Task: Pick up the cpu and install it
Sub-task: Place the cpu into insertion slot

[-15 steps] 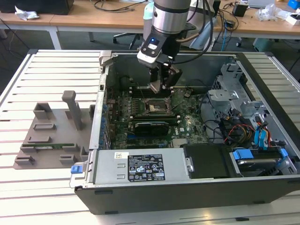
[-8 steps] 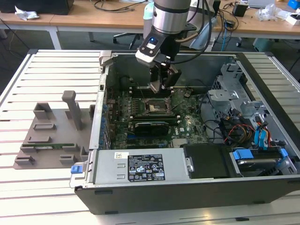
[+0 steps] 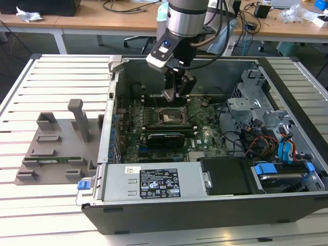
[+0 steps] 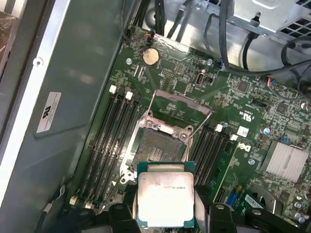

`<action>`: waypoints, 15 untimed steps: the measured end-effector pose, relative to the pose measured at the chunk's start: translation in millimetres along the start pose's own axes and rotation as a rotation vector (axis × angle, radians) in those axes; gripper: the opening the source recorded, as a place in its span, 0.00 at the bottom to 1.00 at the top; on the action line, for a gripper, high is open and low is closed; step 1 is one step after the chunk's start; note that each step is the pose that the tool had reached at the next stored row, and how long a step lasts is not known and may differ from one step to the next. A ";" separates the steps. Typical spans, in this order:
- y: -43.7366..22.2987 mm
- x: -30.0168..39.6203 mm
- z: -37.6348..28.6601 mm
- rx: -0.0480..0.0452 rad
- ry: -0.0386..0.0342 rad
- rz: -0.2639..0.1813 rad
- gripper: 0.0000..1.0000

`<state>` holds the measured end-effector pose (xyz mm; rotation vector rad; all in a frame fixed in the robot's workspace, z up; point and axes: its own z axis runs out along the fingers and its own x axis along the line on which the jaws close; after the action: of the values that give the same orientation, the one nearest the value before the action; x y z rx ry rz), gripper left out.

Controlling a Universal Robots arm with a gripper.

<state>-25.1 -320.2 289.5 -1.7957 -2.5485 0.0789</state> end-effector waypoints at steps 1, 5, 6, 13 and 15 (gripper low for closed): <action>0.0 0.0 0.0 0.0001 0.0005 0.010 0.55; 0.0 0.0 0.0 0.0006 0.0017 0.038 0.55; 0.0 0.0 0.0 0.0006 0.0019 0.045 0.55; 0.0 0.0 0.0 0.0016 0.0048 0.109 0.55; 0.0 0.0 0.0 0.0018 0.0056 0.127 0.55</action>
<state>-25.1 -320.2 289.5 -1.9527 -2.4273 0.0783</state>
